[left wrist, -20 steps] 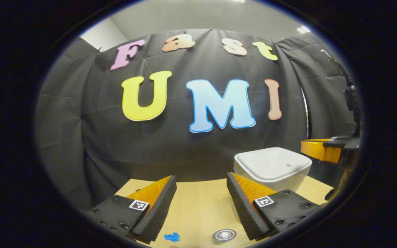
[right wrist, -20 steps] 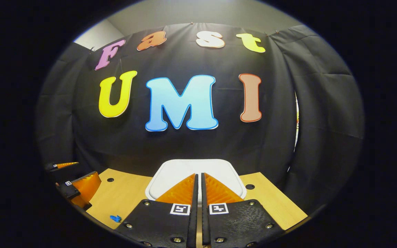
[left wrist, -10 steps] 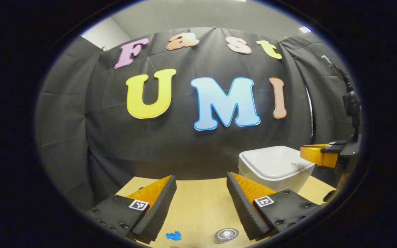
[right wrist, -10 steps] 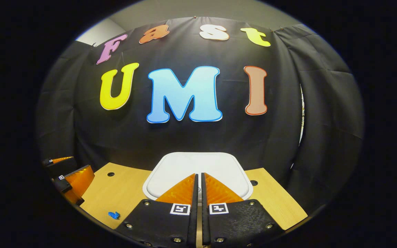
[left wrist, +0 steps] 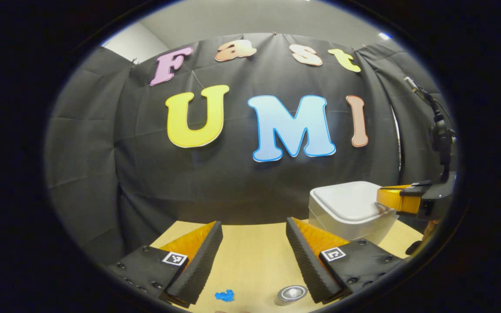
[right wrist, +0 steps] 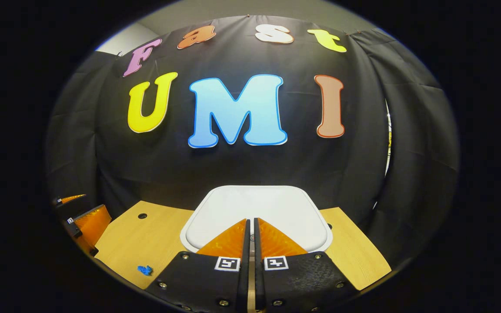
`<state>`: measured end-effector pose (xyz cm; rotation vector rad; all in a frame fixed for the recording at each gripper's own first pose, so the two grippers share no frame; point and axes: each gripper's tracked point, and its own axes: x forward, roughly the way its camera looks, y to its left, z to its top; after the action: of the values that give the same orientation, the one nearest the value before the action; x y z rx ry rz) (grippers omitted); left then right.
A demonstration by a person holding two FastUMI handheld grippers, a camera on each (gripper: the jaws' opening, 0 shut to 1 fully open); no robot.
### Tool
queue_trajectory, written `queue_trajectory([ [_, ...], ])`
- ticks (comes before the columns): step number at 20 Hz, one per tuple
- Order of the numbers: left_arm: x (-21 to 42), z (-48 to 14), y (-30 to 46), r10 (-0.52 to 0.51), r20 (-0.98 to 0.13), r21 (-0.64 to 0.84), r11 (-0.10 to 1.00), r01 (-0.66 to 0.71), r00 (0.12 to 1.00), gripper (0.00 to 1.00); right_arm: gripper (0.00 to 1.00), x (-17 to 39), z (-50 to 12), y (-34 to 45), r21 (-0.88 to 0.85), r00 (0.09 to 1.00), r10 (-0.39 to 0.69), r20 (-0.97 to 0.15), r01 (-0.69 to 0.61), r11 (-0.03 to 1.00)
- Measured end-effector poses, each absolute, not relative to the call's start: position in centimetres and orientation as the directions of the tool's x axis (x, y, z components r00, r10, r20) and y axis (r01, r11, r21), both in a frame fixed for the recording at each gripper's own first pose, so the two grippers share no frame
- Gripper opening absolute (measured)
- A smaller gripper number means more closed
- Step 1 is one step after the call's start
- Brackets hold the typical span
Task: Press the lid of the desktop garbage bin to open it, pick up the crumpled paper on the desktop and throw it into the bin, then pick up the pop can on the desktop and drop it into the bin, and finally close the garbage bin lid.
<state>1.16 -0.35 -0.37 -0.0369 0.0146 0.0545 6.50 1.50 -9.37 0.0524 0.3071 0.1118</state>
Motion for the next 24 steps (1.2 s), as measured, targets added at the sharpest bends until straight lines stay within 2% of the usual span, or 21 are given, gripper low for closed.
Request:
queue_trajectory([
  [5, 1.3, -0.6, -0.4, 0.056, -0.022, -0.037, 0.998, -0.057, 0.998, 0.96, 0.06, 6.6, -10.0, 1.4, 0.075, 0.942, 0.117, -0.315, -0.099, 0.992],
  [6, 1.4, -0.7, -0.3, 0.057, -0.024, -0.036, 0.998, -0.058, 0.998, 1.0, 0.06, 6.6, -10.1, 1.5, 0.074, 0.941, 0.117, -0.317, -0.098, 0.992],
  [7, 1.5, -0.7, -0.3, 0.059, -0.026, -0.036, 0.998, -0.06, 0.998, 0.96, 0.06, 6.6, -10.2, 1.4, 0.072, 0.942, 0.116, -0.316, -0.098, 0.993],
  [9, 1.6, -0.9, -0.2, 0.06, -0.029, -0.036, 0.998, -0.061, 0.998, 0.96, 0.06, 6.7, -10.4, 1.5, 0.066, 0.941, 0.11, -0.321, -0.093, 0.993],
  [10, 1.7, -0.8, -0.3, 0.059, -0.028, -0.035, 0.998, -0.06, 0.998, 1.0, 0.06, 6.7, -10.4, 1.4, 0.07, 0.941, 0.104, -0.322, -0.086, 0.994],
  [12, 1.9, -1.0, -0.4, 0.056, -0.03, -0.034, 0.998, -0.057, 0.998, 1.0, 0.06, 6.6, -10.5, 1.4, 0.074, 0.942, 0.088, -0.323, -0.068, 0.995],
  [18, 2.0, -1.3, -0.8, 0.043, -0.041, -0.042, 0.998, -0.044, 0.998, 1.0, 0.06, 6.7, -10.8, 1.6, -0.009, 0.952, 0.049, -0.301, -0.054, 0.998],
  [24, 1.9, -1.7, -0.4, 0.052, -0.052, -0.047, 0.997, -0.054, 0.997, 1.0, 0.07, 6.6, -11.0, 1.6, 0.037, 0.953, 0.078, -0.292, -0.07, 0.997],
])
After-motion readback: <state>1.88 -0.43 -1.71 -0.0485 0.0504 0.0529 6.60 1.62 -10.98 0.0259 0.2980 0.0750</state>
